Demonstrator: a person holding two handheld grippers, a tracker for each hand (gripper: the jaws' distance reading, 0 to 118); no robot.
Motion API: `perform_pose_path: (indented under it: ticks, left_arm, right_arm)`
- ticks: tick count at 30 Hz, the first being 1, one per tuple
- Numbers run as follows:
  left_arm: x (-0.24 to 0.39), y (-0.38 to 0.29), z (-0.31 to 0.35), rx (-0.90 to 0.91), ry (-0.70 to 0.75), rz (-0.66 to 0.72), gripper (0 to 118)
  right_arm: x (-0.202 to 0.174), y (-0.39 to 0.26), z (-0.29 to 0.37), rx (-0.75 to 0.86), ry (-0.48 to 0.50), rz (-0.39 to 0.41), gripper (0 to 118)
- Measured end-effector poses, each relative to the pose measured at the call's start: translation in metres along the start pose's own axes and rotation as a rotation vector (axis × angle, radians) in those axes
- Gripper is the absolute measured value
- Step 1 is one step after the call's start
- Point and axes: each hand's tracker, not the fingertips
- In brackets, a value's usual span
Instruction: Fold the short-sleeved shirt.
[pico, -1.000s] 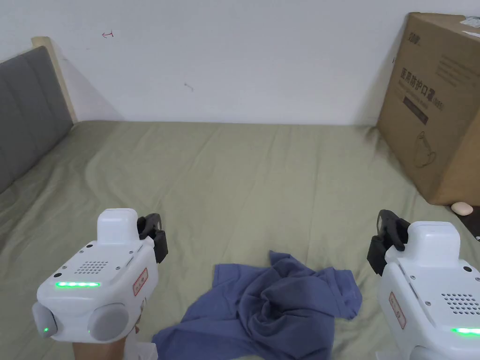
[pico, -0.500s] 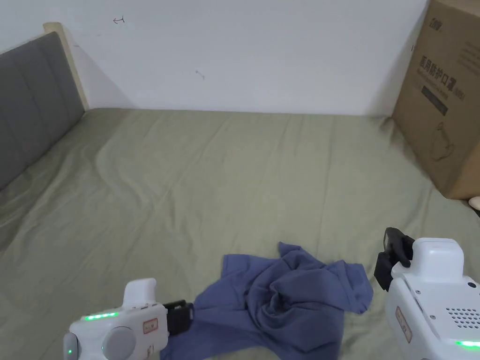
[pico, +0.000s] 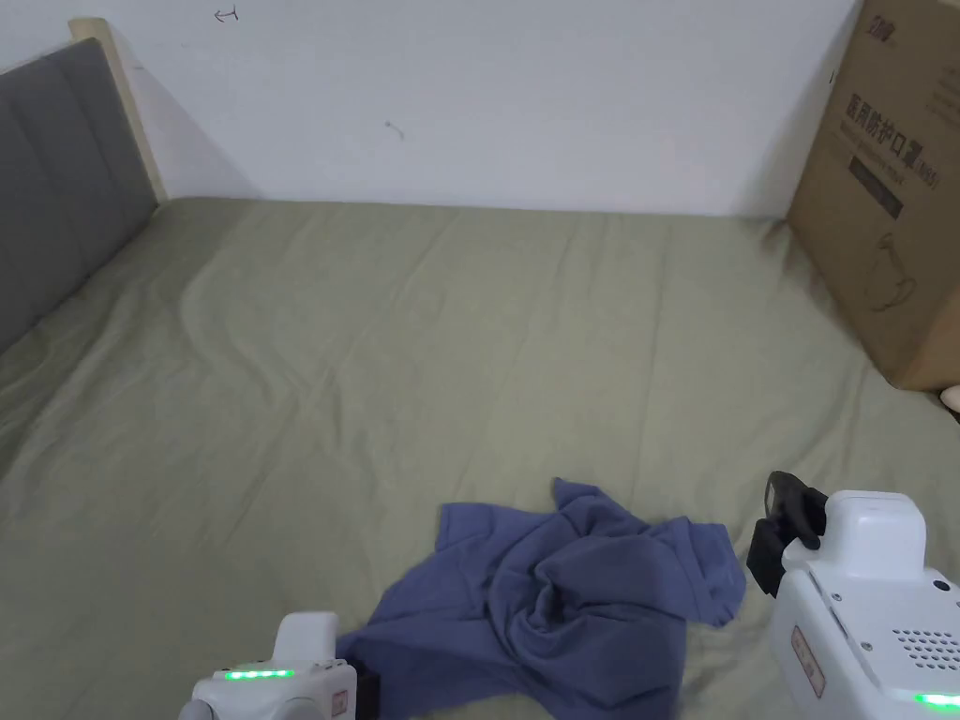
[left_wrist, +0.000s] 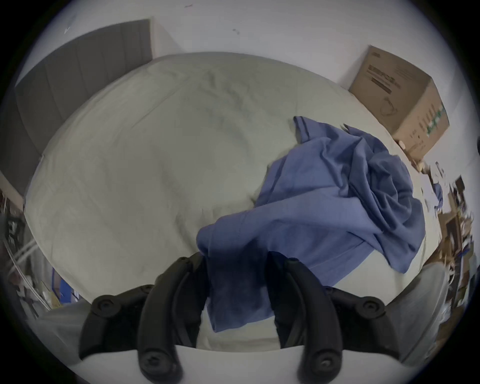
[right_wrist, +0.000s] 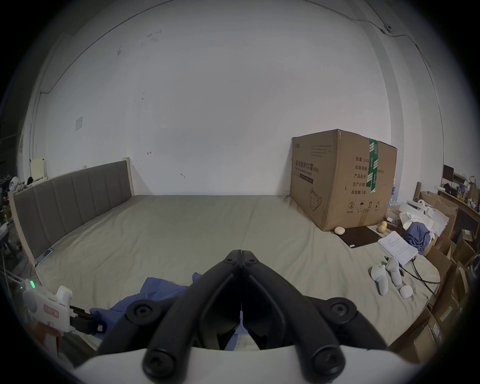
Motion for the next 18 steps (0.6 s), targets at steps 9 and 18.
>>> perform_pose_path:
  ticks: [9, 18]
  left_arm:
    - [0.005, 0.021, 0.037, 0.124, -0.127, 0.053, 4]
    - [-0.001, 0.048, 0.042, 0.161, -0.15, 0.089, 3]
  right_arm:
    - [0.021, -0.014, -0.065, -0.198, -0.038, -0.105, 30]
    - [0.048, -0.077, -0.186, -0.61, -0.017, -0.13, 113]
